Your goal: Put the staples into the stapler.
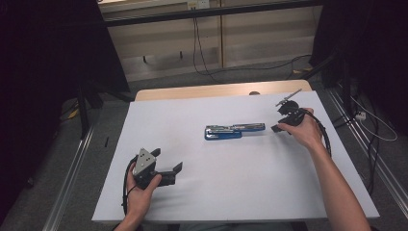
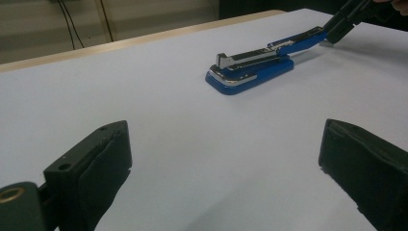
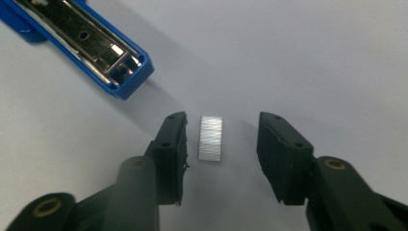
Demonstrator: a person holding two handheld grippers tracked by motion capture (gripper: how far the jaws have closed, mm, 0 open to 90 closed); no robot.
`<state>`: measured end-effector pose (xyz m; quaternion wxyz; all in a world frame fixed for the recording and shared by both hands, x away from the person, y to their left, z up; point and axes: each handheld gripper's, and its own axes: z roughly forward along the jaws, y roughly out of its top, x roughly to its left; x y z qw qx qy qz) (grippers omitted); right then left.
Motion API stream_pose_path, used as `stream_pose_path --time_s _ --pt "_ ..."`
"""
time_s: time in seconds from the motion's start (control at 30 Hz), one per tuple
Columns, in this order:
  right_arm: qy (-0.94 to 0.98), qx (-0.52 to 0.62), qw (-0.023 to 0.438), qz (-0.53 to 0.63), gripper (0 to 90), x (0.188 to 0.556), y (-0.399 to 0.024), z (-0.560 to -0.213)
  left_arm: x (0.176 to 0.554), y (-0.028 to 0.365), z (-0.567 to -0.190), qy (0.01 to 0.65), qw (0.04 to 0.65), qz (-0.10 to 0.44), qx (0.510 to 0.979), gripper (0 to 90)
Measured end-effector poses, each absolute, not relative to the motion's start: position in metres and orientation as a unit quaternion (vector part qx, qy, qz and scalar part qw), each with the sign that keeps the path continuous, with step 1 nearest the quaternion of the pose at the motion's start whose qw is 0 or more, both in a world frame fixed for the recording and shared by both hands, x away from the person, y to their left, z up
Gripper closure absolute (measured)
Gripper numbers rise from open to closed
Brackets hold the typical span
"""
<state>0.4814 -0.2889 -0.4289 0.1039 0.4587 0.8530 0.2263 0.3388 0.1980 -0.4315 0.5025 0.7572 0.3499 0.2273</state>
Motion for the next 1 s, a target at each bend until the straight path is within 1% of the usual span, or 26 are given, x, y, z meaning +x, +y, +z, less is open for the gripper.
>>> stream_pose_path --time_s 0.03,0.07,0.27,0.4,0.53,0.67,0.77,1.0 --pt "0.854 0.456 0.102 0.227 58.1 0.4815 -0.2883 -0.4290 0.3388 0.1979 -0.4316 0.350 0.502 0.227 0.757 4.6" --pt "0.854 0.458 0.100 0.225 60.7 0.4815 -0.2873 -0.4291 0.3388 0.1980 -0.4315 0.350 0.502 0.227 0.757 4.6" --pt "0.860 0.453 0.091 0.216 66.5 0.4829 -0.2877 -0.4307 0.3387 0.1975 -0.4315 0.348 0.502 0.226 0.759 4.6" --pt "0.861 0.453 0.089 0.213 68.0 0.4836 -0.2871 -0.4325 0.3387 0.1970 -0.4319 0.345 0.502 0.226 0.760 4.6" --pt "0.862 0.450 0.095 0.214 66.8 0.4844 -0.2860 -0.4330 0.3387 0.1968 -0.4318 0.345 0.502 0.227 0.760 4.6" --pt "0.864 0.449 0.091 0.210 68.8 0.4844 -0.2857 -0.4345 0.3386 0.1964 -0.4321 0.346 0.502 0.227 0.760 4.6" --pt "0.865 0.446 0.090 0.210 72.0 0.4845 -0.2850 -0.4344 0.3386 0.1958 -0.4321 0.345 0.501 0.226 0.761 4.6" --pt "0.864 0.447 0.087 0.212 73.6 0.4862 -0.2839 -0.4349 0.3382 0.1934 -0.4328 0.341 0.499 0.226 0.764 4.6"
